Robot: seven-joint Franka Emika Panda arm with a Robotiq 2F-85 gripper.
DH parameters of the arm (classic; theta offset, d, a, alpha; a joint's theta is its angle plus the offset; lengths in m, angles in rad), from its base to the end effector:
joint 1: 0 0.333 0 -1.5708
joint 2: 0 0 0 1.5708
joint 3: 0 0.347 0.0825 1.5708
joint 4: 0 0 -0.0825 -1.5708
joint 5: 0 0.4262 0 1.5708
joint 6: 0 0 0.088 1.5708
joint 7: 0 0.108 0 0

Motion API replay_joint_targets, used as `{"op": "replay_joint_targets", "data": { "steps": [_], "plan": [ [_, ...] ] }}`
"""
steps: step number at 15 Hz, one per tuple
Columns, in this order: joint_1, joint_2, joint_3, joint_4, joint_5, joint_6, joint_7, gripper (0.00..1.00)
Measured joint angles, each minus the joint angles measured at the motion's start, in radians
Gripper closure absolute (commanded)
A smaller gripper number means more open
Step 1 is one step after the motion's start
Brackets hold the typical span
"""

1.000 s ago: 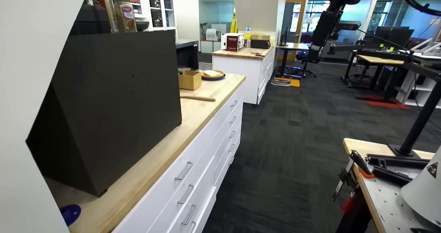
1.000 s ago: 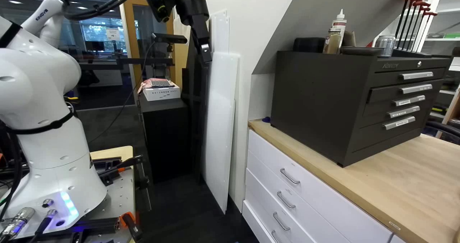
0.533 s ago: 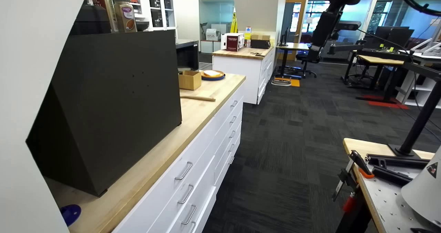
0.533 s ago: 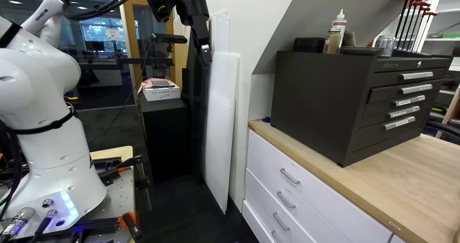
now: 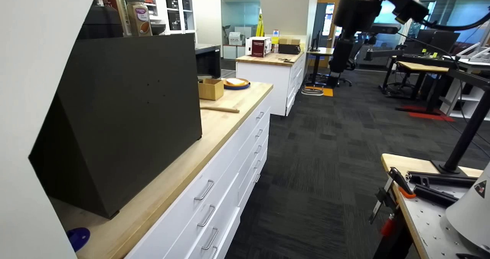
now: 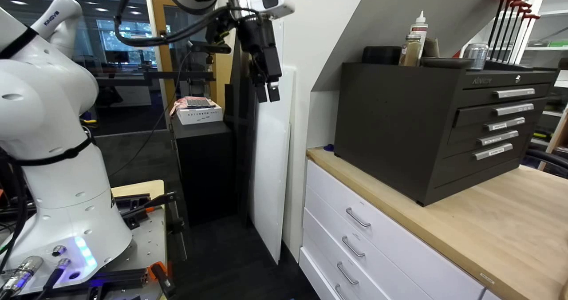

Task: Open the topmost drawer

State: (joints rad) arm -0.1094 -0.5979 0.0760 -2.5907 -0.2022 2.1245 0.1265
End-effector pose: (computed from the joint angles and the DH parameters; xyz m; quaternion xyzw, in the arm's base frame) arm 0.3969 -0.0217 0.4720 0.9912 -0.0370 0.0681 0.1077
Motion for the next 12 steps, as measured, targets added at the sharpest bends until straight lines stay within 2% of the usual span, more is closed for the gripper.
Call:
{"op": "replay_joint_targets", "data": {
  "steps": [6, 9, 12],
  "plan": [
    [0.05, 0.232, -0.025, 0.04, 0.0, 0.158, -0.17, 0.0],
    [0.065, 0.317, -0.025, 0.082, 0.0, 0.167, -0.193, 0.0],
    [0.067, 0.332, -0.025, 0.096, 0.0, 0.167, -0.197, 0.0]
  ]
}}
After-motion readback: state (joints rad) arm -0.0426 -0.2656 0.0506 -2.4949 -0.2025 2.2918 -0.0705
